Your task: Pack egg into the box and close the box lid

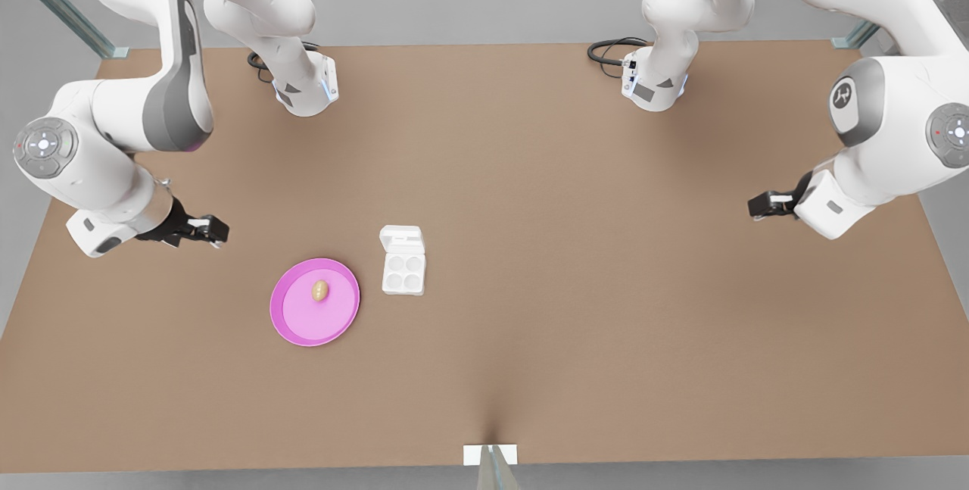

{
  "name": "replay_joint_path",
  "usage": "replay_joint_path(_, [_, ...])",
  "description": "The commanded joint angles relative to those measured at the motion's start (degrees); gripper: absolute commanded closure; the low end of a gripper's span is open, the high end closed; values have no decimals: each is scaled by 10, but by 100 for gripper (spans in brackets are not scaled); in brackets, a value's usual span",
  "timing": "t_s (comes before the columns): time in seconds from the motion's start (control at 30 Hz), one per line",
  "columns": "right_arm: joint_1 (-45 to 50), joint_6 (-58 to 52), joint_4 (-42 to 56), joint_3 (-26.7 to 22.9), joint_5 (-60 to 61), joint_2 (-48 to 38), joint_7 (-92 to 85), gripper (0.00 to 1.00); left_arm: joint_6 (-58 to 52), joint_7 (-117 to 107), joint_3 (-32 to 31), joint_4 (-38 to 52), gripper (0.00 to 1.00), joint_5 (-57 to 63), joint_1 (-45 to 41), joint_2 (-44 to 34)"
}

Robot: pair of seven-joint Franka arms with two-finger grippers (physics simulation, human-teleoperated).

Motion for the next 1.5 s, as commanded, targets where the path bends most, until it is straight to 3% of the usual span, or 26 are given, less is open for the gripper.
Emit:
replay_joint_path(0.0, [-1,-2,0,1,1,0,-2,0,0,2,0,0,0,0,0,-1])
replay_joint_path(0.2, [4,-5,1,1,3,21,-49,0,8,3,7,-12,0,-4,0,17])
replay_joint_path(0.27, [6,97,-65,4,6,11,-41,0,5,1,7,-11,0,0,0,15])
replay_joint_path(0.33, [8,232,-196,5,8,-37,-40,0,5,3,7,-11,0,0,0,16])
replay_joint_path(0.37, [8,352,-290,15,8,-63,-34,0,7,3,7,-11,0,0,0,19])
replay_joint_path(0.4, [19,399,-329,39,-1,-69,39,0,6,3,7,-11,0,0,0,19])
replay_joint_path(0.47, [48,569,-425,48,-121,-70,176,0,5,1,7,-11,0,0,0,19])
replay_joint_path(0.5, [48,594,-432,48,-191,-57,246,0,5,1,7,-11,0,0,0,19])
replay_joint_path(0.6, [28,720,-432,21,-658,23,611,0,6,1,7,-11,0,0,0,20])
replay_joint_path(0.63, [6,733,-430,20,-760,31,706,0,6,1,7,-11,0,0,0,20])
replay_joint_path(0.8, [-4,749,-399,19,-852,88,855,0,6,1,7,-11,0,0,0,20])
replay_joint_path(1.0, [-18,781,-315,19,-866,206,857,0,8,1,8,-11,0,-1,0,24])
replay_joint_path(1.47, [-16,776,-318,19,-916,228,900,0,7,1,9,-11,0,-1,1,31])
